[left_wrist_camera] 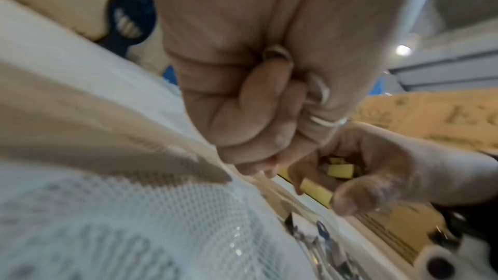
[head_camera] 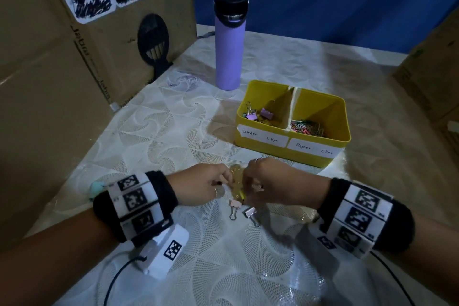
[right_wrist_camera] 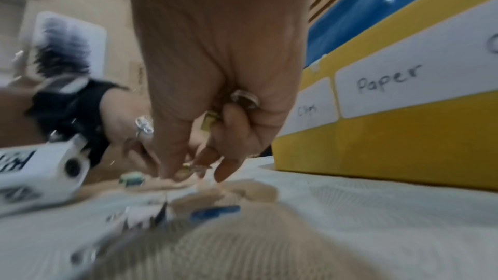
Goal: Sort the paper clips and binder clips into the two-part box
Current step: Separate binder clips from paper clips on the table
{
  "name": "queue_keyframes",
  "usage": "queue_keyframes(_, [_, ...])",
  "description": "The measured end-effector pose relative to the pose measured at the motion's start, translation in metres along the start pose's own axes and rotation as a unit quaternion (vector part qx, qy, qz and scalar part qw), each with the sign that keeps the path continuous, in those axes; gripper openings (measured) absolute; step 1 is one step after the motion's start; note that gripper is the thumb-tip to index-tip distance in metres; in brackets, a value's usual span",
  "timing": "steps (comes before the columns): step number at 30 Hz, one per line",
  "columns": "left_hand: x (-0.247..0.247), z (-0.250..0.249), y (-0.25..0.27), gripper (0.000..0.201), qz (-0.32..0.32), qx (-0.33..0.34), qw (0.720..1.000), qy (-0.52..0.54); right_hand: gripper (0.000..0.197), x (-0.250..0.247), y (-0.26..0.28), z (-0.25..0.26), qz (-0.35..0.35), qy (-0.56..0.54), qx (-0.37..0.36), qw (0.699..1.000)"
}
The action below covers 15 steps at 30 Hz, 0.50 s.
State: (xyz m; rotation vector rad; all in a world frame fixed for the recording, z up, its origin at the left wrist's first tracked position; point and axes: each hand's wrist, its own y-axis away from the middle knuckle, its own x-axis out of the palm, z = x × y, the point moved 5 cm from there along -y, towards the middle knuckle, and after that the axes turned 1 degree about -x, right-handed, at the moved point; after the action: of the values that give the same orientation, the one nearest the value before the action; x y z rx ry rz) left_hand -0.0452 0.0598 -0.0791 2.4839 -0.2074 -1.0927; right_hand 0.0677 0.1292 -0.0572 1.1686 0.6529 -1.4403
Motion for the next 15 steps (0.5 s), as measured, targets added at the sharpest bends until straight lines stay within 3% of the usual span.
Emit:
queue_keyframes(2, [-0.002, 0.005, 0.004, 0.023, 0.030, -0.019, 0.996, 0.076, 0.016, -0.007, 0.006, -0.011, -0.014, -0.155, 0.047, 0.987])
queue_keyframes(3, [-0.005, 0.005, 0.005, 0.024, 0.027, -0.018, 0.996, 0.084, 0.014, -0.008, 0.012, -0.015, -0.003, -0.287, 0.071, 0.955])
queue_keyframes(6, [-0.007, 0.002, 0.005, 0.014, -0.025, -0.006, 1.000, 0.013, 0.022, 0.001, 0.029, -0.025, 0.050, -0.596, 0.103, 0.795])
queue_keyframes(7, [-0.005, 0.000, 0.006, 0.015, -0.040, -0.002, 0.999, -0.015, 0.024, 0.005, 0.033, -0.024, 0.066, -0.641, 0.104, 0.758])
queue_keyframes(8, [-0.002, -0.004, 0.006, 0.023, -0.049, 0.016, 0.998, -0.042, 0.026, 0.011, 0.036, -0.023, 0.078, -0.662, 0.104, 0.738])
queue_keyframes(10, [0.009, -0.017, 0.006, 0.032, -0.037, 0.060, 0.991, -0.114, 0.027, 0.019, 0.039, -0.021, 0.079, -0.648, 0.107, 0.750])
queue_keyframes(15, [0.016, -0.026, 0.006, 0.038, -0.064, 0.053, 0.970, -0.229, 0.012, 0.020, 0.038, -0.016, 0.000, -0.413, 0.111, 0.904])
